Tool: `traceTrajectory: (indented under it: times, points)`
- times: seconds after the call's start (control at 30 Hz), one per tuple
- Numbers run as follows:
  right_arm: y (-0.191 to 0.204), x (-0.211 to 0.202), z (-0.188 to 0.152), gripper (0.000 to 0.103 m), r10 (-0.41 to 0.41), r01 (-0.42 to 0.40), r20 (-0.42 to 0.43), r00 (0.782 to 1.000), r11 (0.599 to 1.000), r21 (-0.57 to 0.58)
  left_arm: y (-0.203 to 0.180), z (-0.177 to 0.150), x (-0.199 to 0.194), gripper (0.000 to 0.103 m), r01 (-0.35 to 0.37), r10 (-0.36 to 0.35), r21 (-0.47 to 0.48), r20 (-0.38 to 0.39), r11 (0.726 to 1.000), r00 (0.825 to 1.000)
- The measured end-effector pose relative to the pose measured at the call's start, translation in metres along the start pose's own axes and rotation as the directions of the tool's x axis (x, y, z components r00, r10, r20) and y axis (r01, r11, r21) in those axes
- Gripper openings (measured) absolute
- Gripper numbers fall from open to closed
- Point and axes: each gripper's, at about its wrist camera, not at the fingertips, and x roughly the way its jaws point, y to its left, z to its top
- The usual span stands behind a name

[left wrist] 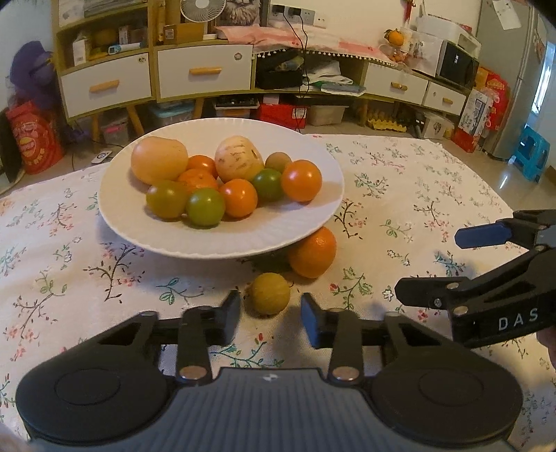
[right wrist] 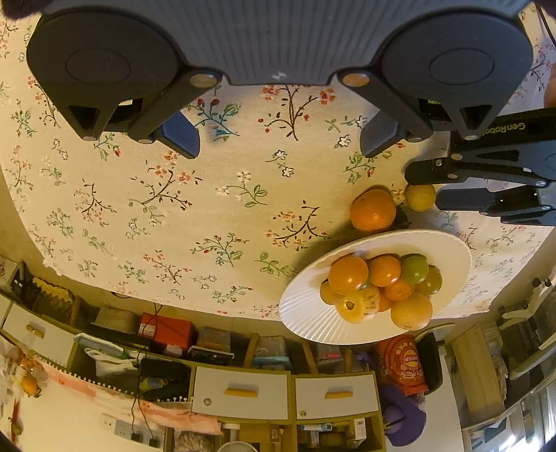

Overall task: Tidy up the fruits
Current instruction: 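Grasp the small tan fruit with the left tool while the right tool grasps the orange tomato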

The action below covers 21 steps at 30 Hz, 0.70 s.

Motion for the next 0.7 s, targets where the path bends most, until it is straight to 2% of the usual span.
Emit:
traceTrajectory:
  times: [0.03,0.43,0.7]
  points:
    - [0.000,0.000,0.000,0.098,0.000,0.000,0.000,1.000,1.000,0.000,0.000,0.000,0.001,0.002,-0.001,0.001,0.001,-0.002,1.000,1.000]
    - [0.004,0.003,0.004,0.097,0.009,-0.009,0.011,1.000,1.000,-0.004,0.010,0.001,-0.009,0.002,-0.018,0.018,-0.004,-0.006,1.000,1.000]
    - [0.024,0.012,0.013,0.094,0.032,-0.032,0.014,0.999,0.999,-0.031,0.024,-0.004,-0.018,0.002,-0.038,0.037,-0.020,-0.024,0.999,0.999]
